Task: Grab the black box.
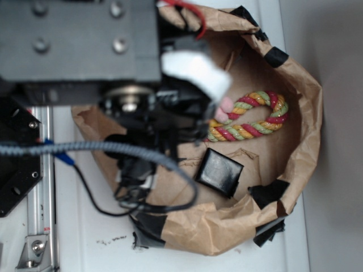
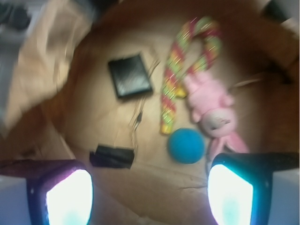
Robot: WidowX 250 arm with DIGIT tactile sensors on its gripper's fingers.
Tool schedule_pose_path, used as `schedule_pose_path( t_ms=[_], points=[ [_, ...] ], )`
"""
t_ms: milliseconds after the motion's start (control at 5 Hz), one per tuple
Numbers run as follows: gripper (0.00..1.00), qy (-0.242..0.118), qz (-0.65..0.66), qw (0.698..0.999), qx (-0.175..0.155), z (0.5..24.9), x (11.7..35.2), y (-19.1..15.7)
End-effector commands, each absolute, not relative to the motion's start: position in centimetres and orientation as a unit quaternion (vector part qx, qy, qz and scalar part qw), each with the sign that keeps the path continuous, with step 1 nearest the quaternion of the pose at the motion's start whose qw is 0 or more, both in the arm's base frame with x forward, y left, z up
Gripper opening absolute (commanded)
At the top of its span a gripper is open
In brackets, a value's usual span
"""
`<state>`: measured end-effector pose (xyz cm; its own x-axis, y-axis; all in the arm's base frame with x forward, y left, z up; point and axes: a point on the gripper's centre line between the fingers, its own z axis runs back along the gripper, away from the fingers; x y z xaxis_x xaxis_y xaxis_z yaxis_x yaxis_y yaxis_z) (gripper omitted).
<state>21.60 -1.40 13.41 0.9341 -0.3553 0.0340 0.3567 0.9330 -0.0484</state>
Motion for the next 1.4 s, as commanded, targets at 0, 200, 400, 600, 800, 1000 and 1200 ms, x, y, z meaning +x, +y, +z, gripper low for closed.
schedule_pose_path(
  t_ms=[0,200,400,600,800,1000,1200],
  points=[
    [1.0,-0.03,-0.191,0.981,-0.023,13.9,21.7,-2.1],
    [1.0,-0.031,-0.171,0.984,-0.042,10.6,23.9,0.7],
    [1.0,-0.06,-0.172,0.982,-0.046,11.7,26.2,1.9],
    [1.0,-0.04,-0.211,0.975,-0.051,10.2,27.2,-0.5],
    [1.0,-0.018,-0.268,0.962,-0.04,8.2,26.9,-4.6],
    [1.0,-0.024,-0.272,0.962,-0.018,6.8,28.2,-6.5],
    [1.0,-0.014,-0.277,0.961,-0.017,4.7,29.6,-7.0]
  ],
)
